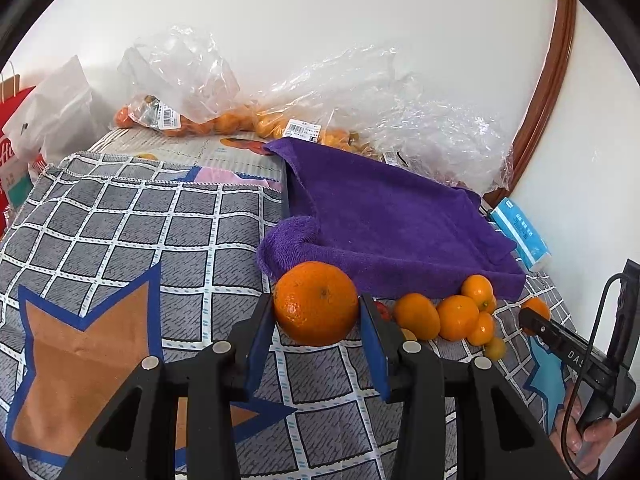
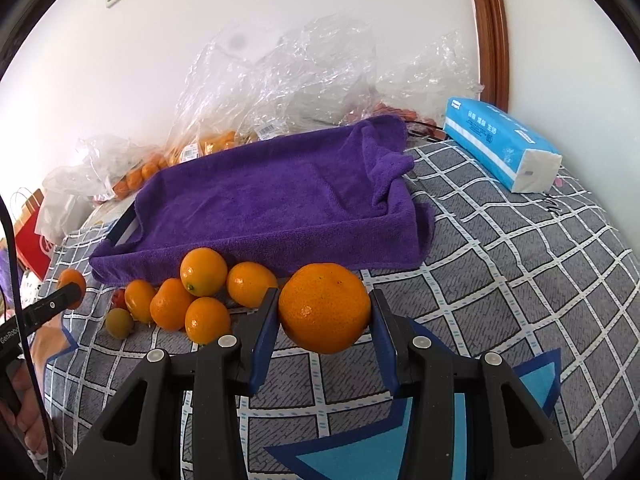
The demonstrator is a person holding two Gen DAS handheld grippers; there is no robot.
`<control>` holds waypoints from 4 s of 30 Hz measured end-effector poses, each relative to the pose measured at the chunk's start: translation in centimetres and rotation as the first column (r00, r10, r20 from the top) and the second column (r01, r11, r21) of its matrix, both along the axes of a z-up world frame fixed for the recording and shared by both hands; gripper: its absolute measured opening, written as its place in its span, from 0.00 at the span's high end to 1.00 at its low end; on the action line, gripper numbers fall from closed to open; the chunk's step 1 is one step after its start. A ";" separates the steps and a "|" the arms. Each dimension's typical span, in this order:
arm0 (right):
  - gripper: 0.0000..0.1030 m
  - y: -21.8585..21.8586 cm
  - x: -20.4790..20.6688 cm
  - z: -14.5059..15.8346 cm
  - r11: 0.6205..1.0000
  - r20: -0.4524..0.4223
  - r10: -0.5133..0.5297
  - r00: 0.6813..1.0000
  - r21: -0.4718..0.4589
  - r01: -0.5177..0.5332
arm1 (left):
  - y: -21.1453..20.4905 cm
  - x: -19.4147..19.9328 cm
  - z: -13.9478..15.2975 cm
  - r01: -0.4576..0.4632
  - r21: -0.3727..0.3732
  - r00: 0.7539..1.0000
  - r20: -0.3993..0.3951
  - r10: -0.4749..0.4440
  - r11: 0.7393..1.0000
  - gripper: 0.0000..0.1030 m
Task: Organize fruits
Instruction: 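Lift the left tool's orange toward the purple towel tray while the right tool carries its orange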
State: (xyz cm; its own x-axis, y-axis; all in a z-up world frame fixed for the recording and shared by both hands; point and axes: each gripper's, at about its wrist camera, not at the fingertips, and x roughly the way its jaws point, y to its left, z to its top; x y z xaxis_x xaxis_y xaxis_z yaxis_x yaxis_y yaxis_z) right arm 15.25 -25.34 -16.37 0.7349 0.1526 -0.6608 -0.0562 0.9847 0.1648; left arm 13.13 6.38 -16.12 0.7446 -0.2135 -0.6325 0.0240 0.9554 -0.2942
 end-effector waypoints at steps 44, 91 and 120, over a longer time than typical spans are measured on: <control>0.58 2.5 -0.5 9.7 1.000 0.086 -0.022 0.996 0.021 0.021 | 0.5 0.9 10.1 0.053 -0.017 0.999 -0.005 -0.053 0.998 0.62; 0.58 3.8 9.7 8.0 1.000 0.060 0.019 0.998 0.018 -0.020 | -1.1 12.2 7.2 0.082 0.000 0.992 -0.096 -0.082 0.997 0.62; 0.58 4.6 15.7 1.0 0.999 -0.068 0.035 0.997 -0.018 -0.036 | -3.7 17.6 1.2 0.132 0.037 0.962 -0.245 -0.120 0.991 0.61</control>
State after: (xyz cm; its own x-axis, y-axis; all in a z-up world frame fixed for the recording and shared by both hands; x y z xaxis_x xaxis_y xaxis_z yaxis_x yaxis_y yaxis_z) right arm 30.94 -20.77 -15.40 0.6830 0.1643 -0.7117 -0.0808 0.9854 0.1500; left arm 30.70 2.66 -14.96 0.5375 -0.2577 -0.8029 0.0795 0.9634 -0.2559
